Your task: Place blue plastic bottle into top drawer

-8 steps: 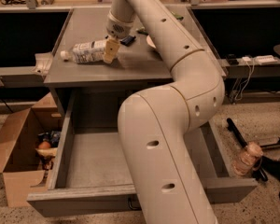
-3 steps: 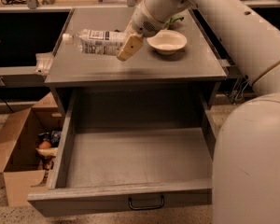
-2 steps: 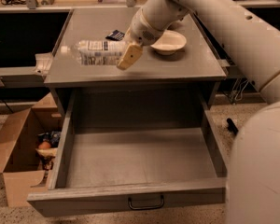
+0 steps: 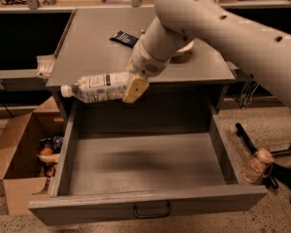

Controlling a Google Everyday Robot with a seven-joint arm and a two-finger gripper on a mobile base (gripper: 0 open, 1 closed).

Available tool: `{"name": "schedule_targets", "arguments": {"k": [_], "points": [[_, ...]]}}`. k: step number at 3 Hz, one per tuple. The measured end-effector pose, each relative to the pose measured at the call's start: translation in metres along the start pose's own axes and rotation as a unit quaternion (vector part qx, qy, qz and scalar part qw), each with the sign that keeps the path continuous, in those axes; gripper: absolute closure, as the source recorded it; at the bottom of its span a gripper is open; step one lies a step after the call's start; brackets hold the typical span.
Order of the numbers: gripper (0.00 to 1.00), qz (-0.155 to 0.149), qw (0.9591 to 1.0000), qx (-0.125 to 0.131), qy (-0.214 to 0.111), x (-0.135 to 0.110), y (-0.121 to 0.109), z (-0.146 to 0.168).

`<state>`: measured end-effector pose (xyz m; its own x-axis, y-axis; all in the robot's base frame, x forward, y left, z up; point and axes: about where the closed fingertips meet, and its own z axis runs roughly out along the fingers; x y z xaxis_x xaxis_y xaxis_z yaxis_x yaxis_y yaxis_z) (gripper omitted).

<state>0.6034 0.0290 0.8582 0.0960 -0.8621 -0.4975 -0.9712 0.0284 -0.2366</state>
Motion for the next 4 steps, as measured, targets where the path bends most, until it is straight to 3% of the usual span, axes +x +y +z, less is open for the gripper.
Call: {"name": "schedule_targets", "arguments": {"k": [1, 2, 3, 4], "points": [[1.0, 0.038, 0.9986, -0.029, 0.022, 0.027, 0.039, 0.037], [1.0, 0.092, 0.9943, -0.048, 0.023, 0.05, 0.064, 0.068], [1.0, 0.095, 0.994, -0.05, 0.024, 0.052, 0.066, 0.07], [1.0, 0.142, 0.9874, -0.053, 0.046, 0.069, 0.071, 0.095]]}}
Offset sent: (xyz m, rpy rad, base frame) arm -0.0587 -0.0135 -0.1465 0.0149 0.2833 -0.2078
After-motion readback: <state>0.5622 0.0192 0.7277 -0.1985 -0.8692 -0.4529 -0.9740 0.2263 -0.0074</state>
